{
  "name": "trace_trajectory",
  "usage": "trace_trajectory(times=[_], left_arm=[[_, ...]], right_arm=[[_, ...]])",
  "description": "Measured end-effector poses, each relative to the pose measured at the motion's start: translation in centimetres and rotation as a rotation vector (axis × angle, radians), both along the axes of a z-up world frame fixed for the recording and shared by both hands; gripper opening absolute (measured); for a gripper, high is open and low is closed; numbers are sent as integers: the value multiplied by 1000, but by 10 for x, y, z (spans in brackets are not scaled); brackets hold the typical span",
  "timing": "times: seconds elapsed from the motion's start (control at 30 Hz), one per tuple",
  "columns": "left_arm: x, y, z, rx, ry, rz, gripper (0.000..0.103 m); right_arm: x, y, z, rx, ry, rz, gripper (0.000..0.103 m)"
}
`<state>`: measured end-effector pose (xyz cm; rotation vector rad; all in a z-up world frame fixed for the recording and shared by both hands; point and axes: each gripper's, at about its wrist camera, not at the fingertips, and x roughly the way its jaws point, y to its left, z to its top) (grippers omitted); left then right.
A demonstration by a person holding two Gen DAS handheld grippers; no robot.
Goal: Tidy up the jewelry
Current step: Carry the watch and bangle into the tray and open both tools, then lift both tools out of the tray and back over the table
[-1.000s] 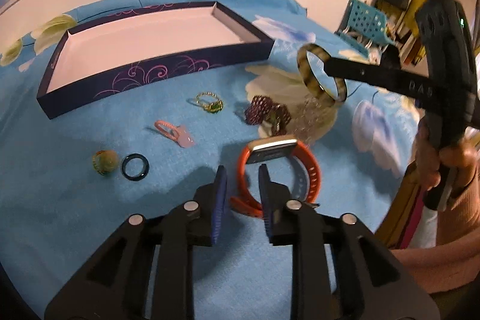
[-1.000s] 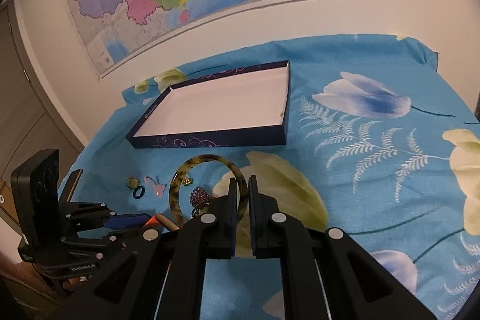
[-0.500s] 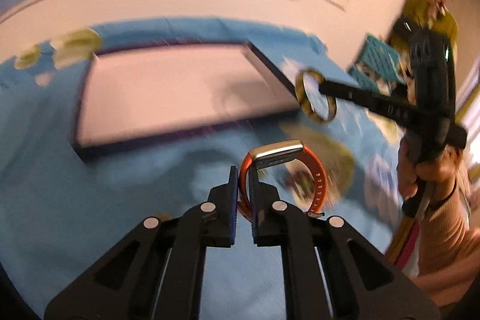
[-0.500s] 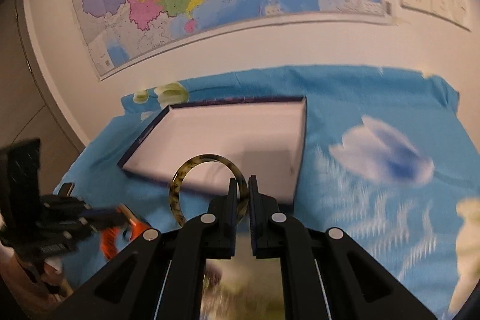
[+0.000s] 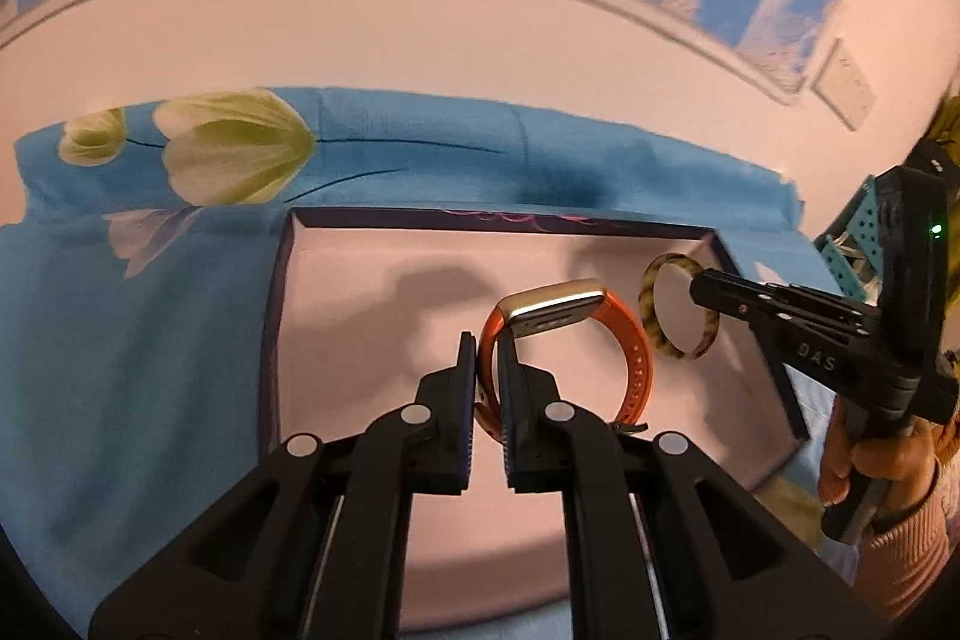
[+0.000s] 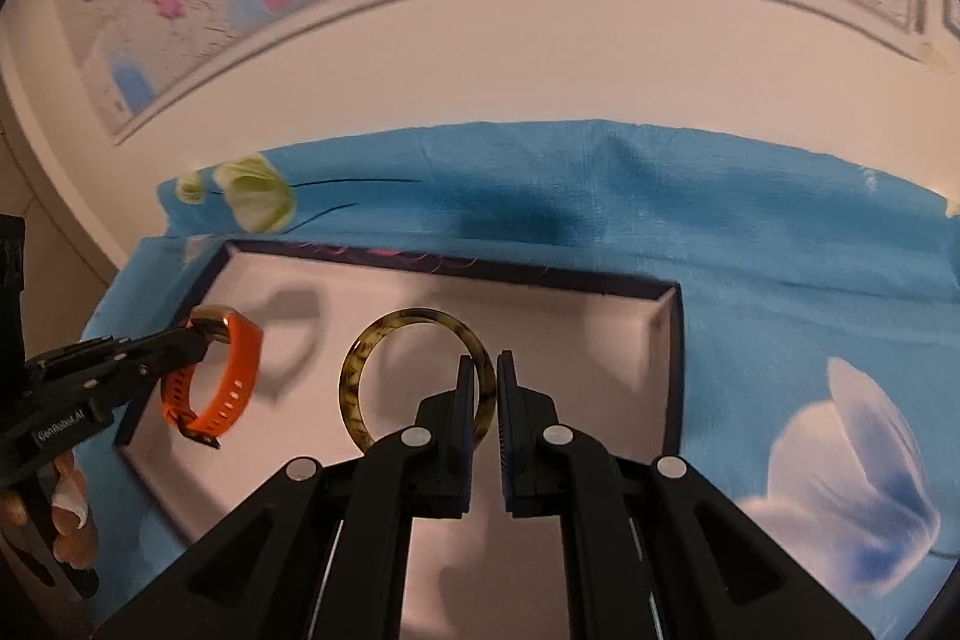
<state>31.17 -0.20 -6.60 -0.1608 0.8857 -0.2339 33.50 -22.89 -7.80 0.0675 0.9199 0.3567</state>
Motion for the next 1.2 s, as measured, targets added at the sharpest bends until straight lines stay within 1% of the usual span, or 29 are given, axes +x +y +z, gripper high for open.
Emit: trace_trajectory(times=[0.13, 0.23, 0.37, 0.43, 0.47, 0.5, 0.57, 0.6, 0.63, 0.67, 0.7, 0.73, 0.77, 0.8, 0.83, 0.87, 0.9, 0.93, 1.0, 1.03, 1.07, 1.1, 1.2], left_arm=[[25, 2, -13, 8, 50, 23, 8], [41, 3, -19, 29, 78, 25, 8], [52, -1, -23, 48, 104, 20, 9], [57, -4, -23, 57, 118, 26, 9], [58, -5, -23, 56, 122, 28, 9], [58, -8, -21, 62, 122, 23, 12], [62, -10, -20, 78, 109, 19, 25], [59, -11, -18, 85, 96, 28, 30], [54, -10, -16, 80, 86, 33, 41], [49, -7, -12, 65, 69, 36, 48], [41, -4, -7, 56, 39, 43, 50], [34, -3, -3, 56, 17, 45, 54], [26, 0, 1, 45, -2, 40, 61], [14, 2, 7, 19, -29, 31, 63], [3, 3, 12, 13, -52, 26, 67], [-9, 4, 18, 15, -80, 16, 75], [-25, 5, 24, 22, -118, 6, 80], [-39, 6, 28, 24, -146, -3, 84], [-69, 8, 34, 18, -192, -30, 86], [-84, 8, 35, 15, -206, -41, 91], [-91, 9, 36, 15, -213, -45, 92], [-108, 9, 35, 19, -234, -51, 92], [-140, 5, 32, 49, -269, -67, 93]], right_arm=[[20, 2, -9, -20, 52, -11, 6], [28, 2, -14, -26, 85, -22, 6], [33, -1, -15, -36, 100, -36, 6], [32, -3, -16, -35, 101, -50, 9], [30, -5, -15, -30, 96, -50, 12], [28, -7, -14, -28, 88, -53, 16], [21, -10, -6, -21, 60, -61, 23], [16, -11, -2, -11, 45, -57, 26], [6, -15, 5, 1, 20, -51, 27], [-4, -19, 12, 17, -6, -36, 32], [-12, -22, 17, 28, -22, -24, 38], [-25, -27, 25, 45, -46, -8, 40], [-40, -32, 32, 56, -68, 8, 43], [-48, -27, 34, 57, -82, 20, 46], [-65, -30, 39, 58, -105, 39, 47], [-76, -32, 42, 58, -119, 51, 49], [-89, -33, 44, 55, -130, 63, 50], [-103, -28, 43, 49, -140, 80, 51], [-128, -31, 41, 30, -157, 94, 52], [-142, -35, 37, 17, -155, 100, 52], [-152, -34, 33, 9, -149, 102, 52], [-161, -36, 28, -1, -143, 101, 52], [-193, -40, 12, -38, -114, 111, 52]])
